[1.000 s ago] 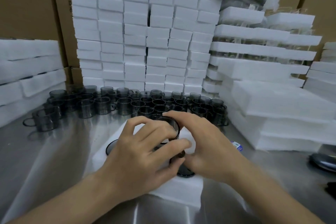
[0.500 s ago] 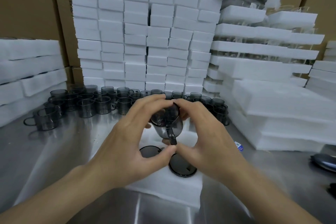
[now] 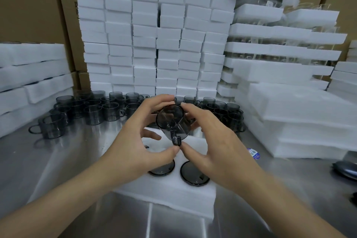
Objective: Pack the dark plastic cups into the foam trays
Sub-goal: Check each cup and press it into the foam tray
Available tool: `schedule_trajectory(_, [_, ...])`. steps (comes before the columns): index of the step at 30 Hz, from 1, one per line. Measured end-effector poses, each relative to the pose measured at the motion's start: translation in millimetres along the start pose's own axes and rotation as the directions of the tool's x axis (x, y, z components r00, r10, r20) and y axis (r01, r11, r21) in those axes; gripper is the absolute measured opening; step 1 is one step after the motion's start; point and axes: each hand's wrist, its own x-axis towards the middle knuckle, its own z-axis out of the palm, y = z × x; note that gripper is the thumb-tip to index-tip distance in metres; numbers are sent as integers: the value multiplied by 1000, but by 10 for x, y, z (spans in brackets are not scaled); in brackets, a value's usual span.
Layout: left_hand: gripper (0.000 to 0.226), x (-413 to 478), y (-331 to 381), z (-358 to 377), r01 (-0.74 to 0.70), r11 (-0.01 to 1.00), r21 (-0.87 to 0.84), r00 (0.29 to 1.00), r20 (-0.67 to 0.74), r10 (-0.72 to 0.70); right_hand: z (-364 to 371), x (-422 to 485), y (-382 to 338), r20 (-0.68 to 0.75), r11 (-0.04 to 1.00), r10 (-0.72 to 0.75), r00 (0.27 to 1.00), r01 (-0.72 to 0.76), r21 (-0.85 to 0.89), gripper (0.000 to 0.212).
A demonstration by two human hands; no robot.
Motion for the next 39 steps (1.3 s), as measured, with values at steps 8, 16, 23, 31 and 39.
schedule_trajectory(8, [83, 112, -57, -155, 233, 903, -361, 949, -119, -293, -15, 1, -78, 77, 991, -57, 995, 66, -113, 64])
schedule_trajectory(16, [78, 129, -79, -202, 327, 847, -419, 920, -66, -387, 14, -15, -72, 106, 997, -43, 993, 49, -55, 77])
schedule_trajectory(23, [51, 118, -50, -169, 363, 900, -240, 932, 90, -352, 39, -22, -58, 79, 994, 14, 997, -5, -107, 78])
schedule_trajectory(31, [58, 153, -92, -153, 415, 859, -300, 910, 142, -390, 53, -32, -36, -16, 994, 103, 995, -103, -26, 55])
schedule_trajectory(39, [53, 135, -67, -157, 419, 873, -251, 905, 201, -376, 41, -15, -57, 25, 978, 181, 983, -182, 100, 64])
